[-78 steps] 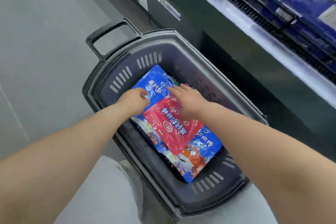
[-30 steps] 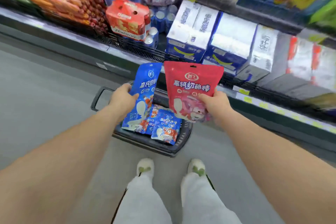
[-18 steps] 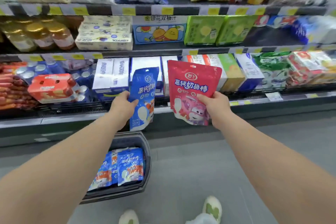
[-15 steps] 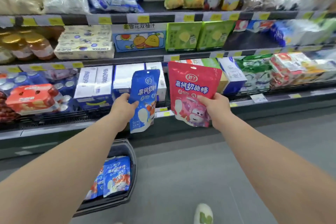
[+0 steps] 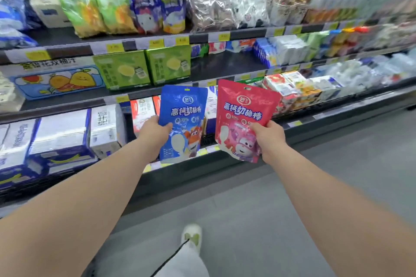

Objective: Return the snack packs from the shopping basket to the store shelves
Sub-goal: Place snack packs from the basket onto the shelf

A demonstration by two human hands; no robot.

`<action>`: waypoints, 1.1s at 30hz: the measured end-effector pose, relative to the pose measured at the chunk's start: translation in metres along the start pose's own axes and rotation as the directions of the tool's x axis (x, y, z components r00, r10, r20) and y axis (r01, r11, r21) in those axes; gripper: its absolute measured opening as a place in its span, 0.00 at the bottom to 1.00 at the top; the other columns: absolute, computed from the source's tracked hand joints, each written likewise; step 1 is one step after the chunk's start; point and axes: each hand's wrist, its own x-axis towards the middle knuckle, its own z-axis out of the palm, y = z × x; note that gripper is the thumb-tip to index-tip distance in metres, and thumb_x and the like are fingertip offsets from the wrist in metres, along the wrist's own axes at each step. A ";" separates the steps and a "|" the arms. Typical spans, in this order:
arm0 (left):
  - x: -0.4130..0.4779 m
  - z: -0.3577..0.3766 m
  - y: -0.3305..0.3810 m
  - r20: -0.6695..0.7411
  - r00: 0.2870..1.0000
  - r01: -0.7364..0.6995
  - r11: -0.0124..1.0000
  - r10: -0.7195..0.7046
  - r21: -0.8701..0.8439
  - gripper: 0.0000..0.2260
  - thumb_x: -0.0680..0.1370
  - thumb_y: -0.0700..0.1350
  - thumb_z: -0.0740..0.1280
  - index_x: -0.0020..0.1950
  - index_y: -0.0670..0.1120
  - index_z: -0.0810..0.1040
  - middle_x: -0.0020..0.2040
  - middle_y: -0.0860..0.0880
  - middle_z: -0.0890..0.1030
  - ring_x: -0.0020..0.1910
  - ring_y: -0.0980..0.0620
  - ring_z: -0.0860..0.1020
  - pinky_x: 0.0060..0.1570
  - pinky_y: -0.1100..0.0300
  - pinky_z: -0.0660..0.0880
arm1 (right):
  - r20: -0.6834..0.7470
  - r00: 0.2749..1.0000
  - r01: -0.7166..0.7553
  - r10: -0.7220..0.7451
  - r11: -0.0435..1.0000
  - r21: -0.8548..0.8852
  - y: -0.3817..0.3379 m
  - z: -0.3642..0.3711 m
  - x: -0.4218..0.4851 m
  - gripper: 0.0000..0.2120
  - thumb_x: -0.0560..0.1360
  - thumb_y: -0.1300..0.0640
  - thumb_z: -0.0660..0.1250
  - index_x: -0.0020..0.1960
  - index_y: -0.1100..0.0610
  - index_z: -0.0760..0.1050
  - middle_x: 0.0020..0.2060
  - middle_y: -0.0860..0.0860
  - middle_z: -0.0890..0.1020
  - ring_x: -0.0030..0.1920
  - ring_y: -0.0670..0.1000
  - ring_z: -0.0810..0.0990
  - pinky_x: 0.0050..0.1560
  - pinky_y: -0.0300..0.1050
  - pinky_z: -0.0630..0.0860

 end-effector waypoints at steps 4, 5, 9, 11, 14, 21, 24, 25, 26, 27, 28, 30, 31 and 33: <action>0.055 0.058 0.029 0.048 0.997 0.058 0.988 -0.052 -0.145 0.09 0.79 0.43 0.64 0.59 0.45 0.72 0.51 0.46 0.78 0.42 0.49 0.78 0.35 0.52 0.77 | -0.021 1.000 -0.017 0.017 0.999 0.030 -0.014 -0.014 0.075 0.01 0.74 0.58 0.69 0.45 0.53 0.78 0.43 0.51 0.84 0.43 0.53 0.83 0.40 0.46 0.80; 0.070 0.072 0.037 0.060 0.997 0.068 0.983 -0.058 -0.169 0.09 0.79 0.42 0.63 0.59 0.44 0.72 0.51 0.46 0.77 0.40 0.51 0.78 0.33 0.56 0.74 | -0.026 0.999 -0.028 0.029 0.999 0.037 -0.018 -0.015 0.095 0.02 0.74 0.58 0.69 0.46 0.54 0.78 0.44 0.52 0.84 0.43 0.53 0.83 0.40 0.46 0.79; 0.127 0.125 0.072 0.140 0.975 0.205 0.949 -0.175 -0.240 0.09 0.80 0.41 0.61 0.61 0.45 0.71 0.54 0.45 0.78 0.47 0.45 0.78 0.43 0.49 0.76 | -0.032 0.994 -0.098 0.100 0.994 0.044 -0.034 -0.012 0.181 0.04 0.74 0.56 0.68 0.48 0.55 0.77 0.48 0.55 0.83 0.49 0.57 0.82 0.55 0.57 0.78; 0.147 0.141 0.085 0.176 0.959 0.267 0.923 -0.225 -0.276 0.11 0.81 0.41 0.61 0.63 0.45 0.71 0.55 0.44 0.78 0.50 0.44 0.78 0.49 0.46 0.75 | -0.017 0.990 -0.137 0.139 0.988 0.063 -0.040 -0.009 0.211 0.04 0.75 0.56 0.68 0.49 0.55 0.76 0.50 0.56 0.82 0.52 0.59 0.80 0.57 0.60 0.76; 0.175 0.166 0.103 0.193 0.947 0.308 0.900 -0.258 -0.307 0.12 0.81 0.42 0.59 0.65 0.46 0.70 0.55 0.46 0.78 0.47 0.47 0.78 0.49 0.48 0.74 | 0.009 0.983 -0.181 0.181 0.980 0.078 -0.050 -0.007 0.253 0.05 0.75 0.55 0.68 0.49 0.55 0.76 0.50 0.55 0.82 0.51 0.59 0.81 0.56 0.60 0.77; 0.229 0.233 0.131 0.051 0.952 0.286 0.822 -0.300 -0.493 0.11 0.81 0.43 0.60 0.63 0.48 0.70 0.58 0.49 0.78 0.47 0.50 0.79 0.37 0.52 0.75 | 0.165 0.968 -0.219 0.190 0.959 0.182 -0.074 -0.005 0.353 0.12 0.77 0.58 0.65 0.61 0.58 0.74 0.54 0.56 0.82 0.53 0.58 0.81 0.58 0.60 0.76; 0.240 0.258 0.133 -0.066 0.963 0.185 0.818 -0.262 -0.544 0.06 0.81 0.43 0.61 0.58 0.49 0.70 0.56 0.49 0.78 0.47 0.50 0.80 0.37 0.52 0.76 | 0.238 0.959 -0.204 0.155 0.958 0.201 -0.080 -0.005 0.386 0.13 0.78 0.59 0.64 0.62 0.58 0.73 0.57 0.55 0.80 0.56 0.57 0.80 0.60 0.60 0.75; 0.247 0.270 0.131 -0.122 0.961 0.139 0.817 -0.247 -0.559 0.06 0.81 0.42 0.61 0.57 0.49 0.70 0.55 0.49 0.78 0.46 0.51 0.79 0.37 0.53 0.76 | 0.276 0.951 -0.196 0.141 0.963 0.186 -0.082 -0.006 0.401 0.13 0.78 0.58 0.64 0.62 0.57 0.73 0.57 0.55 0.80 0.55 0.57 0.80 0.60 0.60 0.75; 0.252 0.277 0.131 -0.166 0.958 0.100 0.818 -0.232 -0.566 0.06 0.81 0.42 0.61 0.57 0.49 0.69 0.54 0.50 0.77 0.45 0.52 0.79 0.37 0.53 0.76 | 0.308 0.943 -0.190 0.126 0.964 0.185 -0.083 -0.004 0.411 0.12 0.78 0.58 0.64 0.61 0.57 0.73 0.57 0.56 0.80 0.55 0.57 0.80 0.59 0.60 0.75; 0.256 0.284 0.131 -0.203 0.956 0.062 0.819 -0.214 -0.571 0.06 0.81 0.42 0.60 0.58 0.48 0.68 0.53 0.50 0.77 0.45 0.52 0.79 0.38 0.52 0.77 | 0.331 0.937 -0.183 0.113 0.965 0.187 -0.084 -0.002 0.421 0.12 0.78 0.58 0.64 0.61 0.57 0.72 0.57 0.56 0.80 0.55 0.57 0.80 0.59 0.60 0.75; 0.260 0.289 0.132 -0.233 0.953 0.027 0.823 -0.191 -0.568 0.07 0.81 0.41 0.60 0.58 0.48 0.68 0.54 0.50 0.77 0.45 0.52 0.79 0.41 0.50 0.77 | 0.342 0.935 -0.173 0.099 0.966 0.192 -0.085 0.001 0.430 0.12 0.78 0.58 0.64 0.61 0.57 0.72 0.57 0.57 0.80 0.55 0.58 0.80 0.59 0.61 0.75; 0.272 0.295 0.135 -0.288 0.946 -0.034 0.839 -0.149 -0.543 0.08 0.81 0.41 0.60 0.60 0.47 0.69 0.56 0.49 0.77 0.49 0.48 0.79 0.49 0.46 0.77 | 0.341 0.938 -0.138 0.063 0.970 0.200 -0.088 0.009 0.448 0.11 0.78 0.58 0.64 0.59 0.58 0.72 0.57 0.58 0.80 0.55 0.59 0.80 0.59 0.60 0.75; 0.279 0.297 0.135 -0.314 0.941 -0.061 0.847 -0.128 -0.528 0.10 0.81 0.40 0.60 0.61 0.47 0.69 0.57 0.48 0.77 0.51 0.46 0.79 0.51 0.45 0.77 | 0.348 0.936 -0.124 0.045 0.971 0.207 -0.087 0.013 0.457 0.09 0.78 0.58 0.64 0.58 0.57 0.72 0.56 0.58 0.80 0.54 0.58 0.80 0.58 0.59 0.76; 0.295 0.298 0.132 -0.354 0.932 -0.123 0.858 -0.072 -0.499 0.11 0.81 0.40 0.61 0.63 0.47 0.69 0.58 0.47 0.77 0.52 0.45 0.79 0.52 0.46 0.77 | 0.371 0.928 -0.088 -0.002 0.970 0.226 -0.087 0.025 0.476 0.05 0.78 0.57 0.64 0.54 0.56 0.73 0.55 0.57 0.81 0.53 0.57 0.81 0.57 0.58 0.77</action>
